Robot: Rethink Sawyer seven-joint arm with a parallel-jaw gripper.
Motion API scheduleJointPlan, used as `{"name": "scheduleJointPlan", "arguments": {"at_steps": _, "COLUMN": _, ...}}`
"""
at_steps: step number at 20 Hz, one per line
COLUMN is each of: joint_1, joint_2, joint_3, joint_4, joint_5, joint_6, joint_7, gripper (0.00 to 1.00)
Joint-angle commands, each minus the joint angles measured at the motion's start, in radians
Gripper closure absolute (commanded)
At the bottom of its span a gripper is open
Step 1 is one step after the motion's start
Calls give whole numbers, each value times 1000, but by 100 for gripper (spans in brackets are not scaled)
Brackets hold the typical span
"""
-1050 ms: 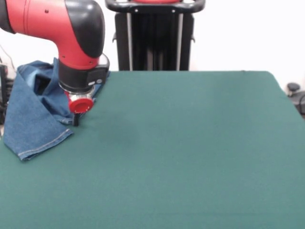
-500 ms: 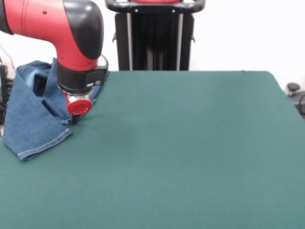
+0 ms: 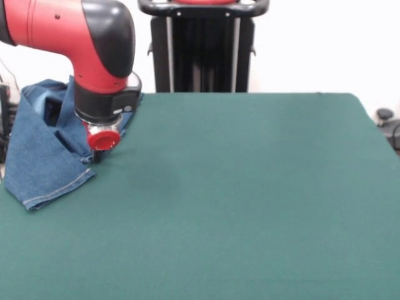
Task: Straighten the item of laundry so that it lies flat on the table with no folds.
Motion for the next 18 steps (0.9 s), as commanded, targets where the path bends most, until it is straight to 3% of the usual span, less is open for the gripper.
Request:
{"name": "scheduleJointPlan", "arguments": {"at_steps": 1, "joint_1": 25, "joint_2": 222, "joint_3": 111, "joint_4": -120, "joint_5": 14, "joint_6": -76, "joint_7": -72, "gripper": 100}}
{"name": "scheduleJointPlan", "arguments": {"at_steps": 12, "joint_1": 200, "joint_2": 312, "joint_3": 11, "joint_4": -289, "joint_5": 69, "joint_6": -37, "joint_7": 212, "gripper": 100}}
{"name": "scheduleJointPlan", "arguments": {"at_steps": 18, "joint_1": 238, "joint_2": 339, "joint_3": -29, "joint_4": -326, "joint_5": 138, "joint_6": -23, "joint_7": 292, "gripper": 100}}
